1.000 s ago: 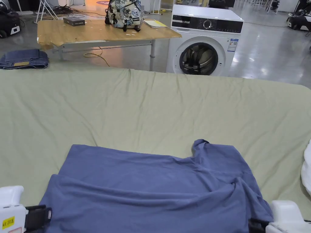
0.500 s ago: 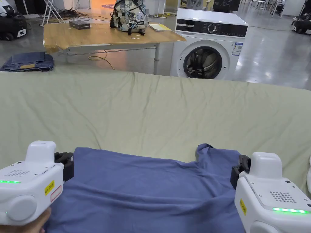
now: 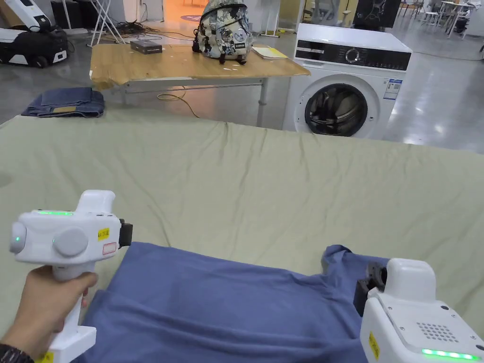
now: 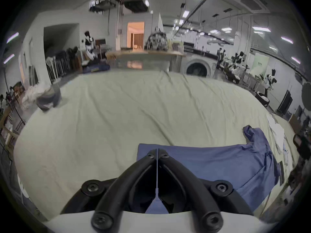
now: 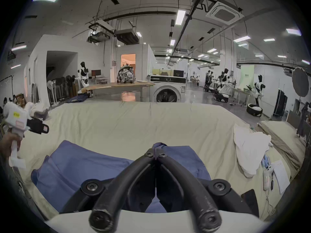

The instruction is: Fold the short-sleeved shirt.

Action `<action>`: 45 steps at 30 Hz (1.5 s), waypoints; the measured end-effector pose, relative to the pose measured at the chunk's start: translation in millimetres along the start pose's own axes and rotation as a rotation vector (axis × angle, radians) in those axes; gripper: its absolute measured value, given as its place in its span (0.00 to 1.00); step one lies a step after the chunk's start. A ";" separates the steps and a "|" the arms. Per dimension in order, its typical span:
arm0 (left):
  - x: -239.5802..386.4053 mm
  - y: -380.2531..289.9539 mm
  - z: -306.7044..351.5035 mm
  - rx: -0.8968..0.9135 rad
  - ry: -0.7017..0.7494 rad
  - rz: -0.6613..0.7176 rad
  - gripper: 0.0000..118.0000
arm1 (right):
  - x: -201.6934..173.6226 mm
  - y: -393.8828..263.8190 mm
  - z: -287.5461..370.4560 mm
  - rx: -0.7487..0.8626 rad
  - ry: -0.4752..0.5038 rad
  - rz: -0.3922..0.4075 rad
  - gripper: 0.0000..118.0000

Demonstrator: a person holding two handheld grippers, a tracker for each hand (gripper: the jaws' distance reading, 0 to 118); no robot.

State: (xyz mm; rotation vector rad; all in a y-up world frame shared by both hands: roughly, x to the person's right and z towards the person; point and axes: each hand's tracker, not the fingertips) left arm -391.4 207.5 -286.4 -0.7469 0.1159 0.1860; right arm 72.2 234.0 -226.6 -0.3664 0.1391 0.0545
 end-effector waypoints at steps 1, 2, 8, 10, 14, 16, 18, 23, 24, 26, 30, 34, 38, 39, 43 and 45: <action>-2.1 5.7 -10.9 -0.062 0.001 0.003 0.00 | 2.1 -1.8 -2.9 -0.013 -0.001 0.002 0.00; -2.7 10.7 -19.4 -0.107 -0.005 0.013 0.00 | 4.1 -3.5 -5.4 -0.023 -0.002 0.002 0.00; -16.6 31.1 -82.4 -0.304 -0.013 0.045 0.31 | 21.7 -17.7 -19.8 -0.095 -0.038 0.008 0.00; -17.8 34.9 -95.2 -0.357 0.003 0.073 0.34 | 26.6 -23.3 -23.0 -0.113 -0.050 0.013 0.00; -19.1 37.2 -116.4 -0.398 -0.003 0.104 0.48 | 36.2 -33.5 -28.6 -0.154 -0.071 0.023 0.00; -13.2 34.5 -124.9 -0.424 0.002 0.076 0.56 | 39.8 -38.3 -32.7 -0.179 -0.076 0.027 0.00; -4.6 35.8 -129.7 -0.457 0.050 0.010 0.56 | 41.5 -43.1 -36.3 -0.200 -0.079 0.027 0.00; 16.2 35.4 -123.4 -0.435 0.106 -0.143 0.28 | 42.2 -50.2 -42.6 -0.238 -0.079 0.012 0.00; 20.5 34.2 -121.0 -0.430 0.088 -0.172 0.07 | 41.8 -51.0 -43.4 -0.242 -0.079 0.007 0.00; 19.4 33.5 -117.3 -0.430 0.068 -0.180 0.00 | 41.5 -52.2 -44.4 -0.247 -0.073 0.001 0.00; 11.2 35.3 -100.0 -0.347 0.035 -0.095 0.00 | 45.7 -48.6 -45.9 -0.249 -0.068 -0.008 0.00; 12.0 37.4 -65.1 -0.263 -0.005 -0.106 0.00 | 61.3 -37.1 -51.6 -0.243 -0.072 -0.019 0.00; 11.2 36.7 -29.9 -0.184 -0.050 -0.083 0.00 | 89.0 -12.8 -73.3 -0.276 -0.072 -0.057 0.00; 11.0 34.8 -21.5 -0.166 -0.052 -0.078 0.00 | 96.8 -6.0 -83.5 -0.299 -0.074 -0.055 0.00; 11.5 27.4 -1.9 -0.130 -0.058 -0.078 0.00 | 131.4 6.0 -140.5 -0.396 -0.059 -0.056 0.02; 11.1 22.9 3.2 -0.110 -0.058 -0.070 0.00 | 143.5 12.8 -163.8 -0.482 -0.035 -0.049 0.30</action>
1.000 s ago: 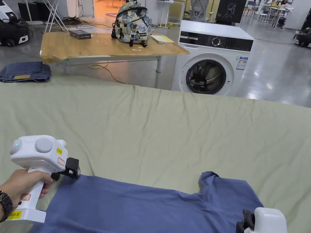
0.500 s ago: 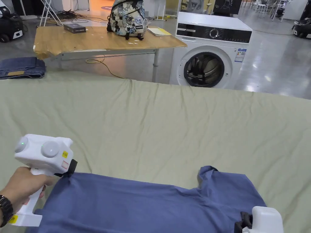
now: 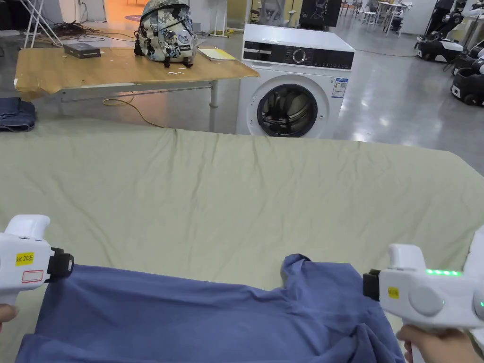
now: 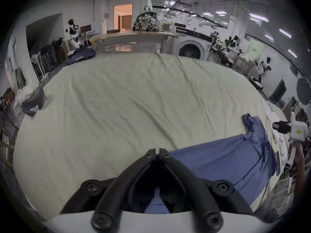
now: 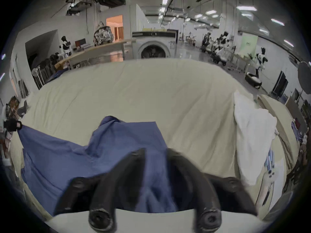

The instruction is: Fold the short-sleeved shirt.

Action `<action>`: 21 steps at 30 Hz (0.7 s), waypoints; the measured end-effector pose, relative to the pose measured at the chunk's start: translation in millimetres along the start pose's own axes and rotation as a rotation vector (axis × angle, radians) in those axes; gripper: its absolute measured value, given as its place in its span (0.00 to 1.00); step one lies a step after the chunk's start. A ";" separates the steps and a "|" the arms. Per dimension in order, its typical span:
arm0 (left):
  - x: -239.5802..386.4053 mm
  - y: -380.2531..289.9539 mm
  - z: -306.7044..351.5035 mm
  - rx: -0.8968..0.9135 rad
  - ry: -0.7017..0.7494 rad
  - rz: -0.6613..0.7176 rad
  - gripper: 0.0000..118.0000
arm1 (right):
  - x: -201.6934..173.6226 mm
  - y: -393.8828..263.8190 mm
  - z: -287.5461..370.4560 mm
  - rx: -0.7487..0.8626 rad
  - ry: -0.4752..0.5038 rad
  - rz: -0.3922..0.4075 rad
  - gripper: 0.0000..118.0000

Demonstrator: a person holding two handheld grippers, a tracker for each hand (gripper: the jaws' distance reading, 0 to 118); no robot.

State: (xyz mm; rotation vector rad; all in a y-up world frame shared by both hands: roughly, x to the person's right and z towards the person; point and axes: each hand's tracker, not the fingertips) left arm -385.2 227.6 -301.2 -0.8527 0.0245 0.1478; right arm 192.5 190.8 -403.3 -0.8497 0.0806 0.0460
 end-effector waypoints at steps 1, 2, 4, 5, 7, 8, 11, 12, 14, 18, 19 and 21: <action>-0.2 -2.1 1.2 0.002 0.002 0.002 0.00 | 2.7 7.9 -11.5 -0.032 -0.017 0.007 0.48; -0.3 -3.9 2.2 0.003 0.004 0.004 0.00 | 4.0 13.9 -21.6 -0.067 -0.025 0.030 0.62; -1.5 -8.1 3.0 0.013 0.003 0.016 0.00 | 10.6 22.1 -41.1 -0.086 -0.033 0.045 0.66; -2.1 -9.9 2.2 0.011 -0.001 0.025 0.00 | 13.1 25.5 -49.8 -0.101 -0.020 0.042 0.66; -2.7 -13.3 0.8 0.009 0.002 0.035 0.00 | 14.7 28.6 -66.1 -0.166 -0.014 0.014 0.66; -2.8 -14.8 0.6 0.009 0.004 0.038 0.00 | 12.4 26.6 -68.2 -0.190 -0.011 0.005 0.66; -3.6 -19.9 -1.4 0.002 0.004 0.048 0.00 | 14.7 22.2 -89.6 -0.244 0.020 -0.023 0.65; -4.0 -20.7 -1.9 0.001 0.005 0.052 0.00 | 15.8 19.6 -95.6 -0.270 0.027 -0.025 0.54; -4.3 -23.5 -2.8 -0.007 0.005 0.059 0.00 | 12.7 16.5 -101.5 -0.286 0.020 -0.005 0.49; -5.9 -25.2 -4.5 -0.016 0.010 0.066 0.00 | -5.3 17.8 -83.0 -0.256 -0.009 0.024 0.00; -6.3 -25.0 -4.8 -0.015 0.007 0.067 0.00 | -7.4 18.2 -82.5 -0.252 -0.018 0.032 0.00; -6.4 -25.2 -4.2 -0.013 0.006 0.074 0.00 | -9.0 16.7 -76.2 -0.247 -0.025 0.013 0.00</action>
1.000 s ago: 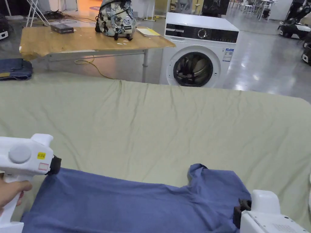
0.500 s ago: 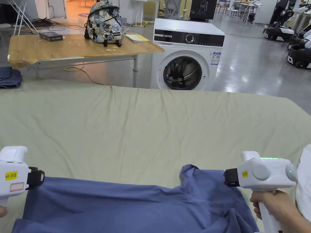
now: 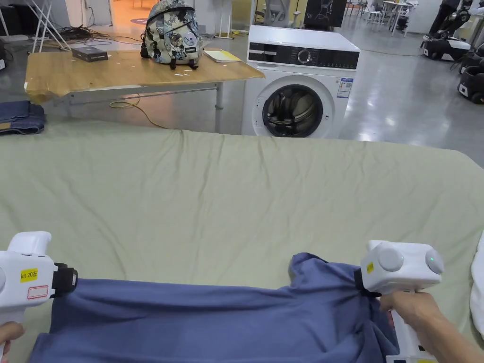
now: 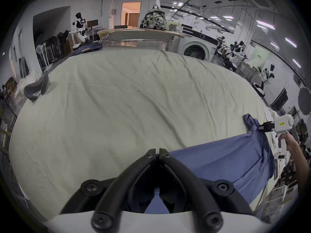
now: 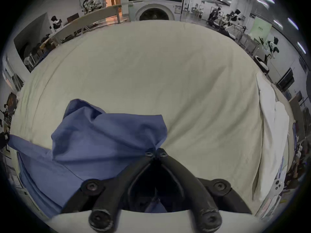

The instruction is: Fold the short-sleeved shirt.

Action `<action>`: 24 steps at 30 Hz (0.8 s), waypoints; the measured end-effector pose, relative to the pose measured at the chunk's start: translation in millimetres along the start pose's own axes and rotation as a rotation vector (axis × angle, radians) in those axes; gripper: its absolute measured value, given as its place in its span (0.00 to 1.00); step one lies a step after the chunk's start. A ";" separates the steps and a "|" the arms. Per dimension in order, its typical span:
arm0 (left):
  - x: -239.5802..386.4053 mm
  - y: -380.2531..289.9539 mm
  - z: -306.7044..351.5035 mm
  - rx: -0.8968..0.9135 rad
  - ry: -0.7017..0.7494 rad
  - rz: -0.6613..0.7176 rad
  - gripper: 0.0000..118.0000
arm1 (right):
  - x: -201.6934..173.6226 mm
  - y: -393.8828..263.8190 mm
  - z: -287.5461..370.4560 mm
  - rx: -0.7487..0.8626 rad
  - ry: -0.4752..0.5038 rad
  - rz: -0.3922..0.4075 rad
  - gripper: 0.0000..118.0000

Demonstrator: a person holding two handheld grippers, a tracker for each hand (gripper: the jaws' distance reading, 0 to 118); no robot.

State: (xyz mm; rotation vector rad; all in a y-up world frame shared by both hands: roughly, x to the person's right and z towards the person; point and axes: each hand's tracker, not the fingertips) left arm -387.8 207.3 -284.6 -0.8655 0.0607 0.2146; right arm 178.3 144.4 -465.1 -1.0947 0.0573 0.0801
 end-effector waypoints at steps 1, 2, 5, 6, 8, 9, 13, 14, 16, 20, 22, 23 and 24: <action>-0.4 0.2 0.4 0.002 -0.002 0.002 0.00 | 0.9 -2.0 5.7 0.021 0.003 -0.008 0.00; -0.9 0.4 1.6 0.006 -0.003 0.006 0.00 | 2.7 -4.4 12.6 0.047 0.012 -0.029 0.00; -0.2 -1.9 8.5 0.018 -0.003 0.002 0.00 | 6.3 -13.5 37.7 0.099 0.070 -0.080 0.00; -0.5 -1.8 10.0 0.017 -0.003 0.002 0.00 | 5.8 -17.2 46.9 0.117 0.077 -0.070 0.00; -0.9 -4.0 16.3 0.025 -0.001 -0.003 0.00 | 5.3 -28.3 69.5 0.167 0.051 -0.035 0.00; -1.2 -4.9 19.8 0.028 0.000 -0.004 0.00 | 5.7 -34.0 81.1 0.189 0.054 -0.037 0.00; -6.1 -10.2 38.1 0.048 -0.014 0.001 0.00 | 11.2 -56.6 124.0 0.260 0.078 -0.041 0.00; -7.2 -12.3 44.5 0.057 -0.014 -0.002 0.00 | 15.3 -61.4 132.7 0.279 0.080 -0.040 0.00; -10.3 -16.3 55.9 0.070 -0.014 -0.006 0.00 | 22.3 -71.3 147.3 0.314 0.090 -0.040 0.00; -16.6 -28.9 83.6 0.102 -0.027 0.003 0.00 | 27.7 -99.2 176.2 0.352 0.078 -0.032 0.00; -17.2 -38.7 94.3 0.108 -0.027 0.004 0.00 | 30.9 -112.4 186.3 0.353 0.079 -0.026 0.00; -17.5 -45.1 98.9 0.108 -0.031 0.001 0.00 | 30.5 -122.9 192.4 0.361 0.078 -0.027 0.00; -16.7 -52.4 103.3 0.105 -0.034 -0.003 0.00 | 32.0 -131.1 196.3 0.360 0.082 -0.023 0.00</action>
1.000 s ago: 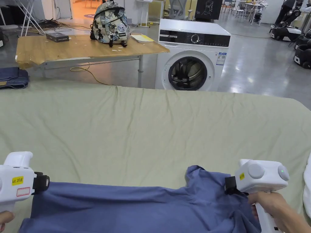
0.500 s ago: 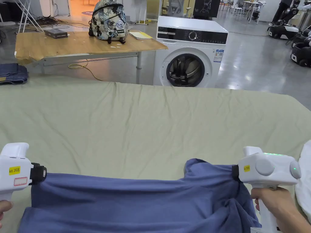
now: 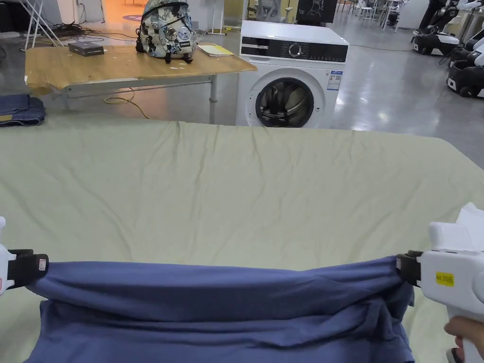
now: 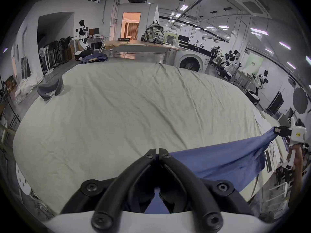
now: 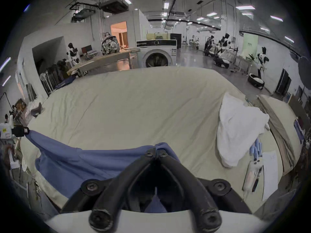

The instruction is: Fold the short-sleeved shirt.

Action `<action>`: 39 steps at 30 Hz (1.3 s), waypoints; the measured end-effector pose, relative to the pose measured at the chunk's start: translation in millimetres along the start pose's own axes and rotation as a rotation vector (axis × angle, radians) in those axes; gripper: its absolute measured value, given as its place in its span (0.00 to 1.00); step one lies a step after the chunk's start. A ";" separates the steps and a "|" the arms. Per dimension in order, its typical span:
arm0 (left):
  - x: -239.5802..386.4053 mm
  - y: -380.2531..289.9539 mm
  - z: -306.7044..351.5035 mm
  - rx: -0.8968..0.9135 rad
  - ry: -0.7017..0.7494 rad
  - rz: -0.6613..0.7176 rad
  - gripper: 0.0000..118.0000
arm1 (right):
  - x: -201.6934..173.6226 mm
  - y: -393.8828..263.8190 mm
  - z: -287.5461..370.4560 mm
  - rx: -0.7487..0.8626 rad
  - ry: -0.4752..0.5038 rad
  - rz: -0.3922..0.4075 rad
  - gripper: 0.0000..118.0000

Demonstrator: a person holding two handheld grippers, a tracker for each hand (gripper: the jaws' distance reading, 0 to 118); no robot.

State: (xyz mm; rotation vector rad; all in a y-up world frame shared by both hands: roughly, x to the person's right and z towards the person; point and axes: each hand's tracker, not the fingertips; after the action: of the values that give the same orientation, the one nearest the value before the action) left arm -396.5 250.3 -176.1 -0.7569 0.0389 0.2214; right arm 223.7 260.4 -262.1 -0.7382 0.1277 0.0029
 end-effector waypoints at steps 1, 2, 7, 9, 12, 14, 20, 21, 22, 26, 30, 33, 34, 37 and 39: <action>0.4 -5.6 3.1 -0.005 0.003 -0.003 0.00 | 0.5 -6.3 5.6 -0.004 -0.001 0.002 0.00; 0.5 -13.7 7.2 -0.009 0.003 -0.007 0.00 | 0.4 -15.0 12.2 -0.008 -0.002 0.006 0.00; -4.3 -54.8 16.8 -0.058 0.003 -0.006 0.00 | 4.6 -60.9 29.4 -0.068 -0.010 0.022 0.00; -8.7 -74.7 16.2 -0.095 0.003 0.005 0.00 | 8.1 -80.0 30.2 -0.115 -0.017 0.026 0.00; -21.2 -102.4 9.2 -0.150 0.007 0.026 0.00 | 12.7 -106.0 26.7 -0.179 -0.023 0.020 0.00; -26.1 -116.7 4.6 -0.181 0.013 0.043 0.00 | 16.1 -120.5 18.8 -0.222 -0.034 0.010 0.00; -26.1 -134.8 -18.4 -0.263 0.070 -0.003 0.00 | 22.7 -150.5 -20.3 -0.305 -0.061 0.035 0.00; -24.7 -136.0 -22.1 -0.280 0.079 -0.013 0.00 | 21.6 -154.0 -26.3 -0.324 -0.068 0.038 0.00; -24.3 -137.5 -25.6 -0.286 0.078 -0.016 0.00 | 20.2 -157.0 -29.9 -0.327 -0.075 0.040 0.00; -19.5 -137.5 -31.2 -0.290 0.100 -0.034 0.00 | 22.6 -161.5 -39.1 -0.311 -0.095 0.050 0.00; -16.3 -132.3 -27.1 -0.284 0.103 -0.040 0.00 | 19.3 -157.9 -34.2 -0.309 -0.097 0.054 0.10; -12.9 -124.4 -17.5 -0.248 0.090 -0.012 0.28 | 13.7 -141.5 -15.4 -0.276 -0.158 0.059 0.68; -10.3 -120.2 -14.7 -0.224 0.097 -0.004 0.38 | 12.5 -134.9 -9.6 -0.241 -0.192 0.066 0.72; -1.4 -104.6 -6.0 -0.139 0.078 0.011 0.50 | 4.3 -111.7 13.1 -0.118 -0.206 0.065 0.72; 7.5 -93.6 -3.9 -0.097 0.053 0.000 0.50 | 3.3 -103.3 12.9 -0.060 -0.194 0.044 0.72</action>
State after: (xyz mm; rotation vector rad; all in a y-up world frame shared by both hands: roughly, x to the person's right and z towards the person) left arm -369.1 183.0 -116.4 -0.8590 0.0790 0.2045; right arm 233.3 192.5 -183.7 -0.7910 -0.0415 0.1200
